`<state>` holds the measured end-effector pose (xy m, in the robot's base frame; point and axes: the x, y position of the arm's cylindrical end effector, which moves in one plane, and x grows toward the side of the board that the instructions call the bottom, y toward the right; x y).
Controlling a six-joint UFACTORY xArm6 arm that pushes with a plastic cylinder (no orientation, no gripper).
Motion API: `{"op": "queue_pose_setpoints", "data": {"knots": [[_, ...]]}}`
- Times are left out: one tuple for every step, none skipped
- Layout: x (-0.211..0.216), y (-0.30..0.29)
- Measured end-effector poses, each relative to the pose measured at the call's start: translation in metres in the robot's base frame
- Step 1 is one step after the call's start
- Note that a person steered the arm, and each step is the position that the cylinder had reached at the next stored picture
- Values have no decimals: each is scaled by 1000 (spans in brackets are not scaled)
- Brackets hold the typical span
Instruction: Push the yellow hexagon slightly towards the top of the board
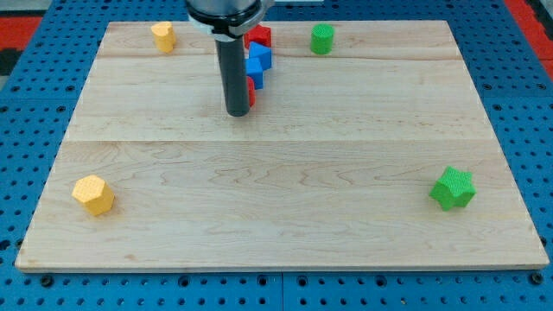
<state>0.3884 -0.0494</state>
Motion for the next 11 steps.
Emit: {"op": "queue_pose_setpoints", "data": {"knots": [[3, 14], [59, -11], [94, -89], [133, -137], [171, -137], [179, -187], [149, -198], [116, -210], [89, -210], [73, -210], [100, -206]]}}
